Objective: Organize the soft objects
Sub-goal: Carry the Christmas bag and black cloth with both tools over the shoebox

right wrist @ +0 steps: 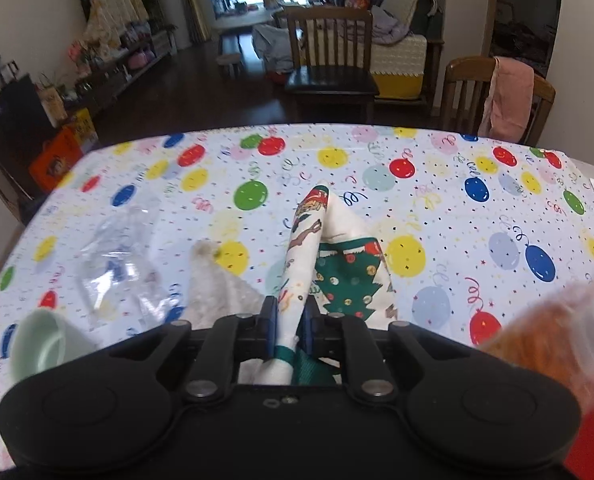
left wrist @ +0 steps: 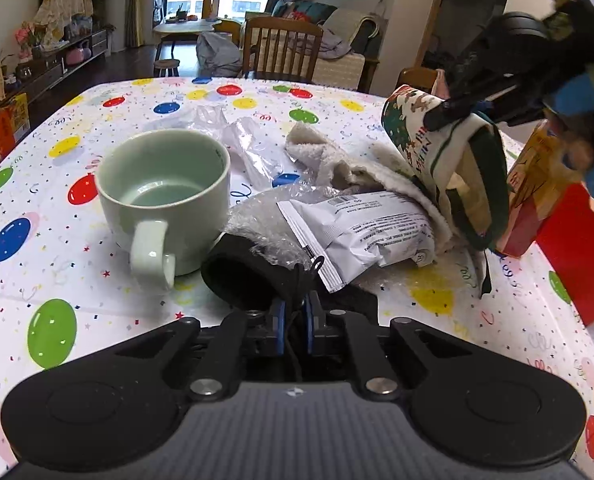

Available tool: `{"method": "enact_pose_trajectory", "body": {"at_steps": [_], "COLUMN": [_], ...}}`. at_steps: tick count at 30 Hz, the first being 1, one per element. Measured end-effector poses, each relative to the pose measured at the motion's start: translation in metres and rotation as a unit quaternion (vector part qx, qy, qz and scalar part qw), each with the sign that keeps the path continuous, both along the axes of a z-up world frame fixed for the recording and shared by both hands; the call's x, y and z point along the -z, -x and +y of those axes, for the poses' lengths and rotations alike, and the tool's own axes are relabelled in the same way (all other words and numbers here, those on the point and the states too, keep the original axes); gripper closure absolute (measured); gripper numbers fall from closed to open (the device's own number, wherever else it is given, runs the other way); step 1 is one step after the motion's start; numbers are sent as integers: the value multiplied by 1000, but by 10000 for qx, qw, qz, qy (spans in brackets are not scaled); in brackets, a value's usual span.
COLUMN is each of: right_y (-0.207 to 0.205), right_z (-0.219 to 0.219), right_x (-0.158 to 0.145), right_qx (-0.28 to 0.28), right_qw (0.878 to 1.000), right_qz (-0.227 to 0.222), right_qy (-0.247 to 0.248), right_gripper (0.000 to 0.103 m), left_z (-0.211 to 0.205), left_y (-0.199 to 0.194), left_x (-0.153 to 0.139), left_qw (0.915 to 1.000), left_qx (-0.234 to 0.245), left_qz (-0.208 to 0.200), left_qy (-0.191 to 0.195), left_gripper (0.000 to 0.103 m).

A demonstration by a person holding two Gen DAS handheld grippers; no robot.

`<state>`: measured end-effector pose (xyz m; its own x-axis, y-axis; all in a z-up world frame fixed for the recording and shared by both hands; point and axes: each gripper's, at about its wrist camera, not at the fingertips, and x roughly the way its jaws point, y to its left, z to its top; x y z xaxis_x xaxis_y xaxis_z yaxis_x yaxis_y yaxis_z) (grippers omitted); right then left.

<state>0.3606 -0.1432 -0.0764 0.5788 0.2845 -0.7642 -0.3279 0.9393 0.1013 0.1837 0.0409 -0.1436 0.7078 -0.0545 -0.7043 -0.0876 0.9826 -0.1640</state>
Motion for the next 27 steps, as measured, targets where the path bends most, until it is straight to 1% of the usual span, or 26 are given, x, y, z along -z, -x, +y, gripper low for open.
{"method": "enact_pose_trajectory", "body": {"at_steps": [7,13,19,24,27], "right_y": [52,90,120,141,151], "right_z": [-17,-39,-62,-83,-97], "right_x": [-32,-53,-63,-73,-80], "right_qx": [-312,-393,-284,-103,19], "right_qw": [9988,9973,9963,9947,9939], "right_qz": [-247,-282,-181,-273,-332], "right_qy": [-279,-549,-797,-981,-1052], "right_gripper": [92,92,92,92,92], "left_z": [6,8,9,6,-1], "left_y": [18,30,39,42,42], "left_x": [-16,-32,-52,-72,-86], "left_qw": [9998,9995,9984,9967,9950], "left_qx": [62,121,258,445,629], "left_qz": [-173,-257,-407,-543,-660], "left_qy": [111,132,282,403,403], "left_gripper": [95,95,95,95,95]}}
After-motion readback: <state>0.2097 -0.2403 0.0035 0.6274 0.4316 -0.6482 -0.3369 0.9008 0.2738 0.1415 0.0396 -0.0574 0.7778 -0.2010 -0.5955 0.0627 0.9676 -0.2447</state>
